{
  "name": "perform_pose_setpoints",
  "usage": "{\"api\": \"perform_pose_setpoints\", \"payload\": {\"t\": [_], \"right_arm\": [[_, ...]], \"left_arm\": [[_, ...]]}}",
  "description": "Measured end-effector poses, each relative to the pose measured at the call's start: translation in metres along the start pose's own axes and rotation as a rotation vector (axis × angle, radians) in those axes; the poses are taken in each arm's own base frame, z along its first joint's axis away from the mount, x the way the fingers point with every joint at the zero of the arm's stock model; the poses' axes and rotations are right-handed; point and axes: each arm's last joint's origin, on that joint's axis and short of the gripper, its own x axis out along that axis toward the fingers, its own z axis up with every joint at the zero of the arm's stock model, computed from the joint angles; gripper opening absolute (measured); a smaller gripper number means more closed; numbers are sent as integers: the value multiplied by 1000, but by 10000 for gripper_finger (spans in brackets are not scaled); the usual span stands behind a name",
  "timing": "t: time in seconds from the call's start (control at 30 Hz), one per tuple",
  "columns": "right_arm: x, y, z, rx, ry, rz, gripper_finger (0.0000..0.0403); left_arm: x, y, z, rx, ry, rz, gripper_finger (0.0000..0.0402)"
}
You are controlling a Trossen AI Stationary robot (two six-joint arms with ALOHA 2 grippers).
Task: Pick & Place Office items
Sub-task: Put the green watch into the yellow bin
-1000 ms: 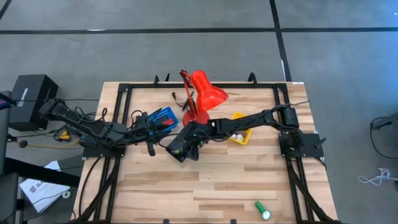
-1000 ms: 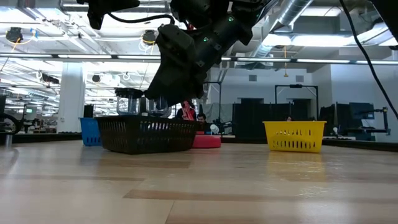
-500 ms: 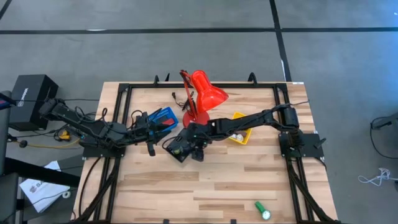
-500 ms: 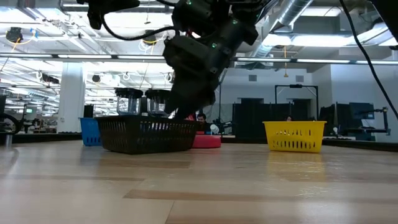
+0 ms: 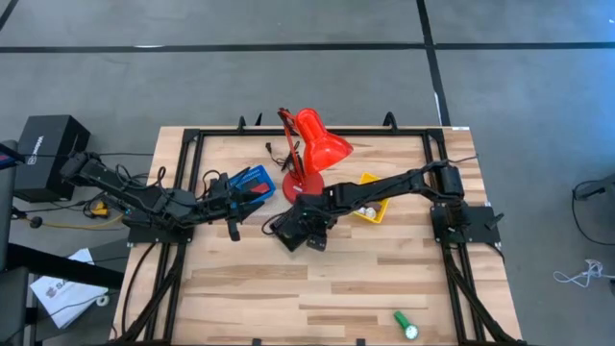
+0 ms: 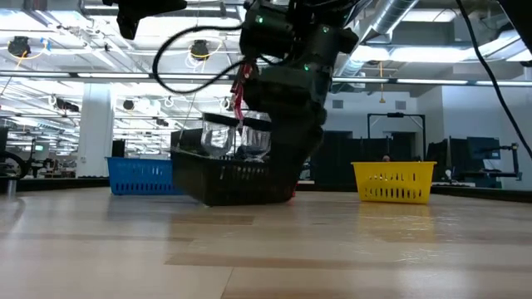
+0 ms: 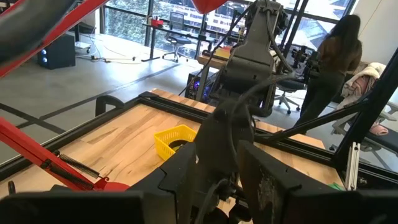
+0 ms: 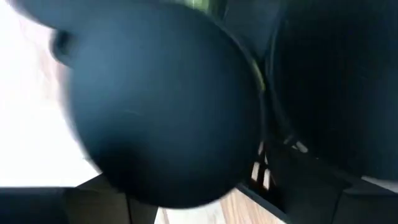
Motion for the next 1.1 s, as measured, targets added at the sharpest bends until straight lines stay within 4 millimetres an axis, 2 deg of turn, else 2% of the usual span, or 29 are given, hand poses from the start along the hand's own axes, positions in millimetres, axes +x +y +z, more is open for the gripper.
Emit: {"api": "perform_pose_setpoints", "payload": {"t": [0.13, 0.27, 0.47, 0.73, 1.1], "right_arm": [[-6, 2, 5, -7, -34, 10, 260], [-22, 7, 15, -46, -78, 23, 260], [-39, 13, 21, -70, -44, 11, 260], [-41, 21, 17, -87, -11, 8, 260], [-41, 20, 7, -82, 82, -19, 260]], "left_arm": [[0, 0, 0, 0, 0, -1, 113], [0, 0, 0, 0, 0, -1, 113], [0, 0, 0, 0, 1, -1, 113], [0, 0, 0, 2, 3, 0, 113], [0, 0, 0, 3, 3, 0, 113]]}}
